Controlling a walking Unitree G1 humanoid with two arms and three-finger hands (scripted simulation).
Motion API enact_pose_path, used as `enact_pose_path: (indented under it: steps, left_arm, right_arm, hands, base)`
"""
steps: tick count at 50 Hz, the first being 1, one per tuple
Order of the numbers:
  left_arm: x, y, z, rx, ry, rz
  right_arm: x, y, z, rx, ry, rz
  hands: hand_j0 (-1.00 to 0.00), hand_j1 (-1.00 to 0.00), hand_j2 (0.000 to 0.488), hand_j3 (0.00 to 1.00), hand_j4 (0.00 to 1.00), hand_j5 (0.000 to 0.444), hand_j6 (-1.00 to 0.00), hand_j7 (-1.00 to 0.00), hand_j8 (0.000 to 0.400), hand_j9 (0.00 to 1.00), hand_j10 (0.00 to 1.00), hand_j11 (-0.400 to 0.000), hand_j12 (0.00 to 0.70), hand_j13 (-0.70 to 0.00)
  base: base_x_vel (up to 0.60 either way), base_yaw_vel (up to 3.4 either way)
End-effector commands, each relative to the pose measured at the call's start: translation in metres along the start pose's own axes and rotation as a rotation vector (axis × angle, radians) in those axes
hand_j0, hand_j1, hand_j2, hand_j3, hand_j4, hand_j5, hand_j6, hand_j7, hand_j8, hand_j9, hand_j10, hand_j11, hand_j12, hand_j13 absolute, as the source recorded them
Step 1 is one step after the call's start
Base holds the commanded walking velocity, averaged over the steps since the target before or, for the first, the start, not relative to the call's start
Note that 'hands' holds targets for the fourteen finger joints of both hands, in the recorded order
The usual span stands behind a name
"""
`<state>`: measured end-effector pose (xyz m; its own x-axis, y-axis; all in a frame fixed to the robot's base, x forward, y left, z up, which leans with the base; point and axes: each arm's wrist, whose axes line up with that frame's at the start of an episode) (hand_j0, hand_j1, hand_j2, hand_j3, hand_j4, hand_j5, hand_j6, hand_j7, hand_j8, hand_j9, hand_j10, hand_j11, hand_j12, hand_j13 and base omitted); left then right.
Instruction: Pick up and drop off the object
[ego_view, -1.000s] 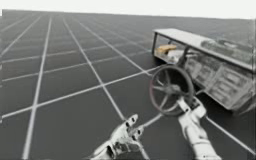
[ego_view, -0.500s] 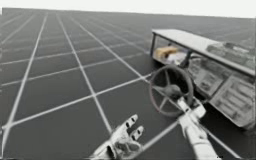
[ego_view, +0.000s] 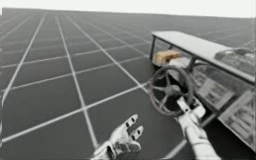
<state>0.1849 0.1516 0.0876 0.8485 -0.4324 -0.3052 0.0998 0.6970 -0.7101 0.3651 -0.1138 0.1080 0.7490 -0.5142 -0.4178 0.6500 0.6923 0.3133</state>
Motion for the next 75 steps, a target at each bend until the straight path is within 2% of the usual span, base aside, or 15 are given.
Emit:
enact_pose_path:
  steps: [1,75]
  left_arm:
    - [0.0007,-0.0063,0.0025,0.023,-0.004,-0.011]
    - [0.0007,-0.0063,0.0025,0.023,-0.004,-0.011]
  right_arm:
    - [-0.0007,-0.0005,0.0115,0.041,-0.028,0.015]
    - [-0.0007,-0.0005,0.0115,0.041,-0.028,0.015]
  hands:
    - [0.00,0.00,0.000,1.00,1.00,0.000,0.00,0.00,0.000,1.00,1.00,-0.400,0.000,-0.700]
    - [0.00,0.00,0.000,1.00,1.00,0.000,0.00,0.00,0.000,1.00,1.00,-0.400,0.000,-0.700]
  base:
    - [0.58,0.03]
    - [0.57,0.04]
